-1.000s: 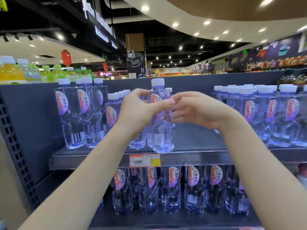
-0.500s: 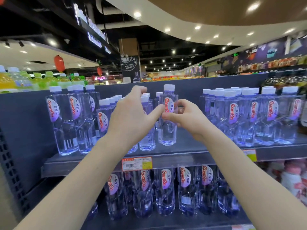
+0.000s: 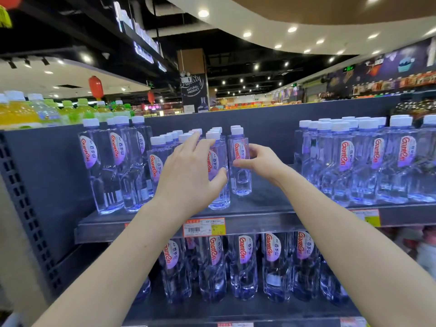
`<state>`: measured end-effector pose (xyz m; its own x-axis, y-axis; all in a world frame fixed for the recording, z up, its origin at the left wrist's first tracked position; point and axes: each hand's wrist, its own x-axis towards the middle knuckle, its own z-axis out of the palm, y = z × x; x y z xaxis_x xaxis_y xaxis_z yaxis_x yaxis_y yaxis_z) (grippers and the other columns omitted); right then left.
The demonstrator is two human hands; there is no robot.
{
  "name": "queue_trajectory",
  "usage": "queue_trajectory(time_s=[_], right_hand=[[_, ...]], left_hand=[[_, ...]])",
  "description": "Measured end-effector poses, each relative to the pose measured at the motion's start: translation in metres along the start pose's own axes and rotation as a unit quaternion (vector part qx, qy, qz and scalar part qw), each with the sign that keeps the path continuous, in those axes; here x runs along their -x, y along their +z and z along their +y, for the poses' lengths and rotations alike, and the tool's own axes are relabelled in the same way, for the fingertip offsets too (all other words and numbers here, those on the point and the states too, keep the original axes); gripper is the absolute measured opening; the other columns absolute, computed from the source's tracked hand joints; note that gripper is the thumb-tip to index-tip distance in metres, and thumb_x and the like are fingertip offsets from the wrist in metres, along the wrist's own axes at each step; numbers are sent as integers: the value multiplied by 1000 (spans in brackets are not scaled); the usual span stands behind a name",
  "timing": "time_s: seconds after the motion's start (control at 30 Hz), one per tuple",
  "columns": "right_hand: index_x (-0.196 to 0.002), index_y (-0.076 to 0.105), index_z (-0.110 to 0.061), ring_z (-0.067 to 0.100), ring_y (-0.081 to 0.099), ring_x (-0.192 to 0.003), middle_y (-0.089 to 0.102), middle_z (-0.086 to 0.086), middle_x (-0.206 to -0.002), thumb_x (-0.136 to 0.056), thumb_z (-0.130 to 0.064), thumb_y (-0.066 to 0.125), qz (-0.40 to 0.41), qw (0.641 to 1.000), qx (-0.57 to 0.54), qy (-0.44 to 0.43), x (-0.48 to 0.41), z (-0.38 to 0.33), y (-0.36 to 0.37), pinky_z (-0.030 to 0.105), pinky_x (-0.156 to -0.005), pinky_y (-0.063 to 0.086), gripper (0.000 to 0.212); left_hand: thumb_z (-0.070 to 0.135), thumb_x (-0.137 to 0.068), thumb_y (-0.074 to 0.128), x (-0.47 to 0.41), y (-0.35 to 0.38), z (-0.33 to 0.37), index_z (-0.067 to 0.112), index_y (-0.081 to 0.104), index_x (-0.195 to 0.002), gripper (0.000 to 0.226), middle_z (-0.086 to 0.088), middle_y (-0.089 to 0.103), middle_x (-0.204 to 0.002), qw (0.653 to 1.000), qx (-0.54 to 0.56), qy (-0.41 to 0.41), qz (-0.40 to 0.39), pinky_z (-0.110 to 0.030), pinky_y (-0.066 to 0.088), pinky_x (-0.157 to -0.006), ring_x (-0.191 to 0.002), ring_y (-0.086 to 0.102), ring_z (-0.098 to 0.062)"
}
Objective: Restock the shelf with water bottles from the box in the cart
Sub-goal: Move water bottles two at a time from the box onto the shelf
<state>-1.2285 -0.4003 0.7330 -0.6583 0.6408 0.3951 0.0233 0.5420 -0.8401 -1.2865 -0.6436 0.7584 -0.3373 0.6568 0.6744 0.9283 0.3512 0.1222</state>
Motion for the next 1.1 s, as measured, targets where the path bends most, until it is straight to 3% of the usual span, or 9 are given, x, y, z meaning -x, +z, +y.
queue_trajectory(time_s=[0.07, 0.2, 0.53, 0.7, 0.77, 0.87, 1.03, 1.1], right_hand=[[-113, 74, -25, 11, 74, -92, 78, -7, -97, -78, -25, 87, 14, 999, 40, 5, -10, 2, 2, 32, -91, 57, 38], [-108, 74, -25, 12, 71, -92, 76, -8, -94, -77, -32, 86, 38, 992, 116, 19, -23, 1, 4, 28, -82, 53, 34], [-112, 72, -25, 13, 70, -92, 74, -7, -98, -80, -33, 85, 53, 992, 112, 38, -31, 3, 13, 36, -92, 57, 35], [-113, 62, -15, 10, 60, -83, 67, -3, -106, -82, -37, 84, 32, 983, 164, 74, -19, -5, 14, 24, -65, 43, 45], [-96, 58, -9, 20, 59, -87, 60, 1, -98, -87, -32, 80, 30, 972, 210, 97, -13, -8, 12, 24, -60, 40, 33], [-74, 46, -12, 28, 55, -78, 56, 6, -83, -91, -14, 66, 53, 954, 276, 100, -2, -8, 8, 28, -49, 34, 26], [-77, 44, -12, 35, 52, -78, 52, 6, -80, -90, -5, 49, 28, 942, 331, 46, 32, -5, -7, 32, -51, 32, 15], [-97, 58, -12, 41, 57, -94, 62, 8, -96, -91, -6, 48, 19, 937, 349, 14, 53, -6, -13, 37, -59, 45, 13]], left_hand=[[43, -94, 63, 0, 0, -1, 20, 46, -152, 64, -7, 38, -164, 1000, 8, 5, 13, -42, 33, -119, -150, 38, -26], [39, -93, 67, 4, 0, -2, 20, 47, -151, 65, -7, 47, -159, 999, 22, 18, 25, -44, 36, -117, -143, 47, -27], [41, -93, 66, 10, 2, -8, 20, 48, -150, 63, -3, 49, -157, 999, 15, 0, 29, -45, 34, -116, -140, 50, -28], [39, -95, 65, 17, 3, -2, 19, 46, -152, 64, -2, 47, -159, 1000, 19, -1, 14, -43, 32, -119, -145, 44, -26], [39, -95, 64, 20, 3, 1, 18, 45, -153, 64, -2, 46, -159, 1000, 17, 2, 9, -43, 31, -120, -146, 42, -25], [37, -96, 63, 27, 5, 8, 17, 46, -152, 62, -2, 47, -159, 1000, 10, 2, -3, -41, 32, -118, -144, 45, -27], [37, -96, 63, 42, 13, 21, 17, 46, -151, 61, -1, 51, -154, 999, 8, -1, -34, -42, 38, -112, -136, 51, -29], [37, -96, 62, 49, 16, 27, 15, 47, -150, 61, -2, 53, -152, 999, 0, 1, -46, -43, 40, -109, -133, 54, -30]])
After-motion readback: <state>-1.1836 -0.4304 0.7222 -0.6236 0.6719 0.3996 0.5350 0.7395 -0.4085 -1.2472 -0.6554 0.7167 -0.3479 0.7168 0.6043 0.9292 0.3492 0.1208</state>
